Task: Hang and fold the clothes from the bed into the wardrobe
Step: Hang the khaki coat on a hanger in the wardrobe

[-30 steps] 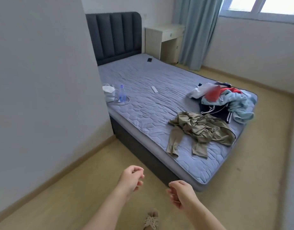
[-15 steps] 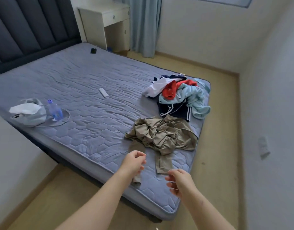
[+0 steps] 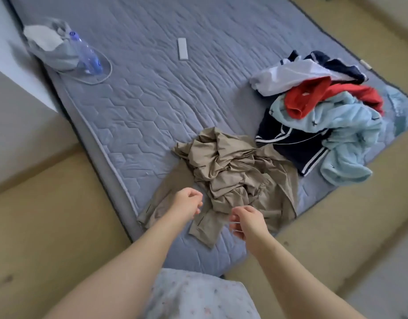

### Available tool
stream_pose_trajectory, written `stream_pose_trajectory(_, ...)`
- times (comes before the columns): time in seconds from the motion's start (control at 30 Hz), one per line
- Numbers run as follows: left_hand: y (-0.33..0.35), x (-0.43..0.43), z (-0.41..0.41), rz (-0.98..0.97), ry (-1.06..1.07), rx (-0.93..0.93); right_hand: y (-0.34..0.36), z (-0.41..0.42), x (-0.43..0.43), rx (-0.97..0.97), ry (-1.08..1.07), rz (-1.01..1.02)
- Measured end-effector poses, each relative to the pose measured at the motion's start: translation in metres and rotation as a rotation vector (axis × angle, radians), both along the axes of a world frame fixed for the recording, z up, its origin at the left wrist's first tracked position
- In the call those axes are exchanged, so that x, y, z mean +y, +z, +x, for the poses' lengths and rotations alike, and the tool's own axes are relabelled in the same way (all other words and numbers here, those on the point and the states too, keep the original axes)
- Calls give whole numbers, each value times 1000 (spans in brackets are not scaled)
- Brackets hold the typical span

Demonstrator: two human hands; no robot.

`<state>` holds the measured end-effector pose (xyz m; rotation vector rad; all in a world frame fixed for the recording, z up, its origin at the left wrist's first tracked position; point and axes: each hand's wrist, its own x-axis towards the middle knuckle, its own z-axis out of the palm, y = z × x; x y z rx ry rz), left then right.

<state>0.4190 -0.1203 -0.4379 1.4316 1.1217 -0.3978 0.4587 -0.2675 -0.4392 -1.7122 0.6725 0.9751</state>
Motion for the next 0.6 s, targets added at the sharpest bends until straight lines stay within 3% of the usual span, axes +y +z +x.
stream_pose_trajectory(0.33, -100, -67, 97, -90, 89, 154, -130, 89, -33, 52, 272, -128)
stream_pose_trajectory(0.43, -139, -75, 116, -8, 92, 150, -163, 109, -44, -46, 383, -240)
stream_pose_trajectory(0.6, -194, -76, 132, 280, -167, 145, -214, 148, -47, -253, 477, -421)
